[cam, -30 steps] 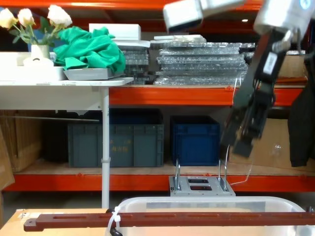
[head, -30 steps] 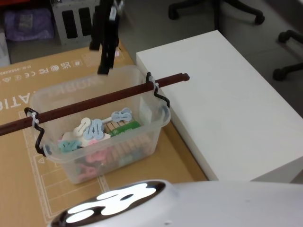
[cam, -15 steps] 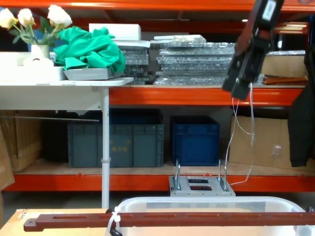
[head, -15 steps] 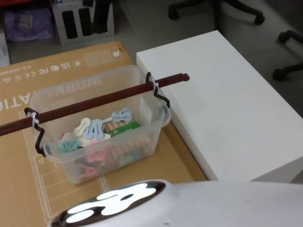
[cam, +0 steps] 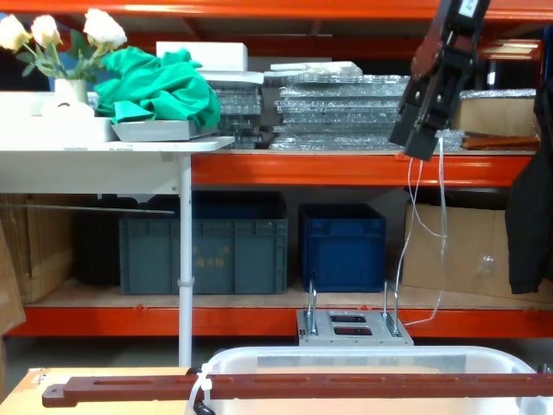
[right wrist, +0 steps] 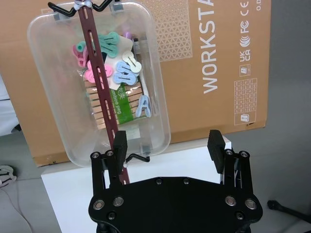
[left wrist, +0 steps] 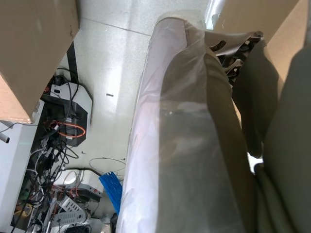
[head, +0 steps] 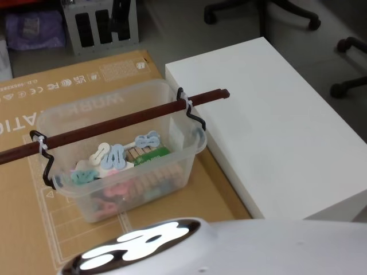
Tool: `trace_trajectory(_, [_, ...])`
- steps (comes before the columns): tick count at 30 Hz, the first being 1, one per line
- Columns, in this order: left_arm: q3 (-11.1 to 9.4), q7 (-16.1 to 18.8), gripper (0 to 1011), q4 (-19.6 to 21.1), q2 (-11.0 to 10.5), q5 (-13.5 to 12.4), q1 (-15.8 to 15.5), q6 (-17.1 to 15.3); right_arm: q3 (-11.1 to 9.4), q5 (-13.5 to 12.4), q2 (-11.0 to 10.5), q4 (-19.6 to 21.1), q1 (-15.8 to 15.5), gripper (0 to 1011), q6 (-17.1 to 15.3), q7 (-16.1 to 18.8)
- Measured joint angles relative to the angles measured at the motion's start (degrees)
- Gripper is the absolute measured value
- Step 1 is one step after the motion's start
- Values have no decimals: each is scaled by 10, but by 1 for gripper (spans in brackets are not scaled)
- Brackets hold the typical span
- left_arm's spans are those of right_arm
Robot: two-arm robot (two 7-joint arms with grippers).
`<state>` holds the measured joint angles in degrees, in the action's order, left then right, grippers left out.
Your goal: Use one hand to grasp the basket and place it at the designated location.
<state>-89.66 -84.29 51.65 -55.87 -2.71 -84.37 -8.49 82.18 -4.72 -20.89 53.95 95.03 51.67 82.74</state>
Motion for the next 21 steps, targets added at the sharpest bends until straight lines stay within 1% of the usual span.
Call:
trace_trajectory(6, [0,0,0,0,0,0,0,0,0,1,0,0,0,1000,0,0])
trace_trajectory(10, [0,0,0,0,0,0,0,0,-1,2,-5,3,-3,1000,-1,-11])
trace_trajectory(15, [0,0,0,0,0,0,0,0,5,1,-7,8,-10,1000,-3,-11])
trace_trajectory(21, [0,0,0,0,0,0,0,0,18,-18,1,7,-21,1000,-2,5])
